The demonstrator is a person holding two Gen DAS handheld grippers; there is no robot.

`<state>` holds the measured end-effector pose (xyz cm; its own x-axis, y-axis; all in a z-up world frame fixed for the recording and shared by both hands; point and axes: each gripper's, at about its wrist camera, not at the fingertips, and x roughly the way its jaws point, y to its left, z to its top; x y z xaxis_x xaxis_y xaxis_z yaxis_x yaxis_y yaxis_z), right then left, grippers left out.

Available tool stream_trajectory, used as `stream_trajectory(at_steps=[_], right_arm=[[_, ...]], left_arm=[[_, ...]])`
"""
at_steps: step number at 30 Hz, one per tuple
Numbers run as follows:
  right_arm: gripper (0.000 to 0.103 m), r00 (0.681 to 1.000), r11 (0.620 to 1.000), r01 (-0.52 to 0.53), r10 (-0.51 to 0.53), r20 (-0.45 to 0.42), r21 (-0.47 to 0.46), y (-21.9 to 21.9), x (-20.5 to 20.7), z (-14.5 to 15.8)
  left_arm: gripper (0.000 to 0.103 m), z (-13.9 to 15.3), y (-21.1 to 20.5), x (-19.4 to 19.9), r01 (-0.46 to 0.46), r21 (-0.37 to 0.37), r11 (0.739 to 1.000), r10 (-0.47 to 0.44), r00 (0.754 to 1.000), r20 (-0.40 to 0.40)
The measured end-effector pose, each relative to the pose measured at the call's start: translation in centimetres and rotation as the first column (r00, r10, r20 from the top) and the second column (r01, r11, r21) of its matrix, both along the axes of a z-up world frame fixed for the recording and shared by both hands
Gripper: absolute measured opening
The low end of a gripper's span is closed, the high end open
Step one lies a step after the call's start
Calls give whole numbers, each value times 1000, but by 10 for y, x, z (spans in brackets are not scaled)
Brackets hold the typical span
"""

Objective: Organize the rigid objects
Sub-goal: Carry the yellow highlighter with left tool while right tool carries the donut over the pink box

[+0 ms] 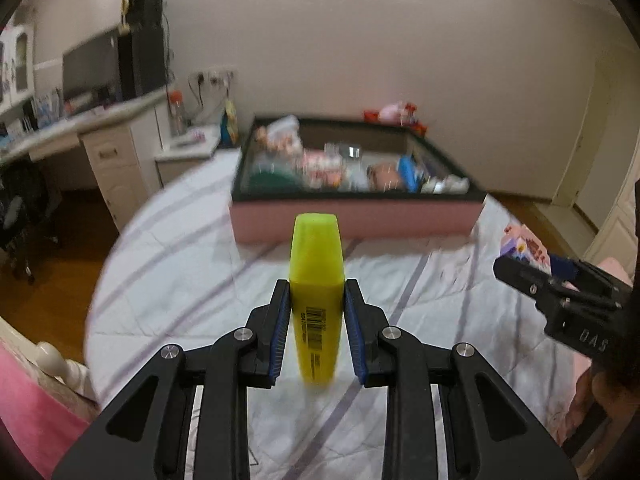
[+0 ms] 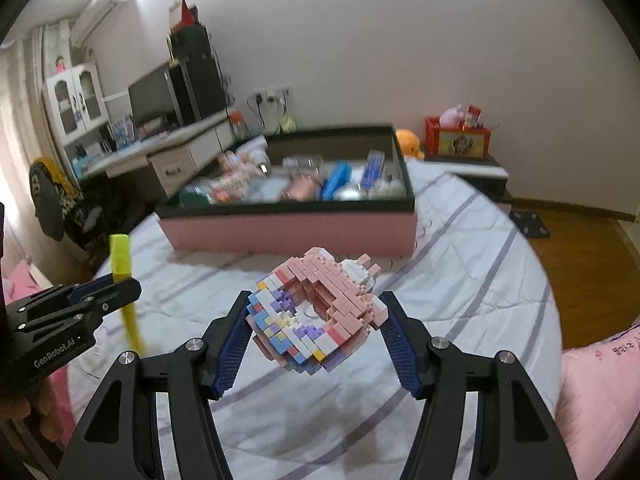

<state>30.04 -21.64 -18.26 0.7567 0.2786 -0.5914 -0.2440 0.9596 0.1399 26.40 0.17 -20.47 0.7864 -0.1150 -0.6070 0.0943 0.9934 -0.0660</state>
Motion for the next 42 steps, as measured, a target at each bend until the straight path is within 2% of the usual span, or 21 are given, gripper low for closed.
stream_trajectory(at_steps=[3,8,14,21,27,32,37,42], right_arm=[[64,996,1000,4,-5,87,15,2,-18,24],[64,983,1000,-7,2,182,23,11,-37,53],[64,970,1000,-8,3,244,20,14,-48,75],[64,953,1000,-3,-4,304,23,17,-54,90],[64,948,1000,-10,4,318,19,18,-53,97],[64,947,1000,-15,12,320,6,19,-45,99],[64,952,1000,-23,22,306,0,21,-23,96],[64,963,999,-29,34,269,-22,23,13,89]], left_arm=[[27,26,-5,-19,-14,24,1000,12,995,97],[27,59,-13,-42,-40,61,997,25,973,228],[27,88,-16,-59,-90,86,992,58,944,324],[27,106,-21,-69,-111,106,988,59,911,408],[27,117,-23,-67,-115,110,987,56,897,438],[27,120,-25,-53,-109,117,987,47,897,439],[27,114,-26,-26,-97,133,986,33,907,420],[27,105,-29,17,-79,156,985,14,926,378]])
